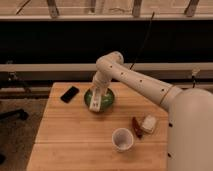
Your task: Place the bottle in the ceramic bowl
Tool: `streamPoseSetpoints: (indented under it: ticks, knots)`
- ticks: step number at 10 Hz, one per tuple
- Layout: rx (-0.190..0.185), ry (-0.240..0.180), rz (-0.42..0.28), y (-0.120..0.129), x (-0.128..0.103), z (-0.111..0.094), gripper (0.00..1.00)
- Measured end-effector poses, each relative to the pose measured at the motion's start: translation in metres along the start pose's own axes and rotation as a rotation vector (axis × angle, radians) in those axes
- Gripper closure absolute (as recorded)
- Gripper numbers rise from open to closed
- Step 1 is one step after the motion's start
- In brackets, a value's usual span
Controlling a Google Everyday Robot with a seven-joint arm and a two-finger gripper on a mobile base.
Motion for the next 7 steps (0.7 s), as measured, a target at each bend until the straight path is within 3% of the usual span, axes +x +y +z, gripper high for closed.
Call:
streamPoseSetpoints:
  ticks: [7]
  knots:
    - [0.014,0.004,0.027,0.0076,0.0070,-0.0010,0.57]
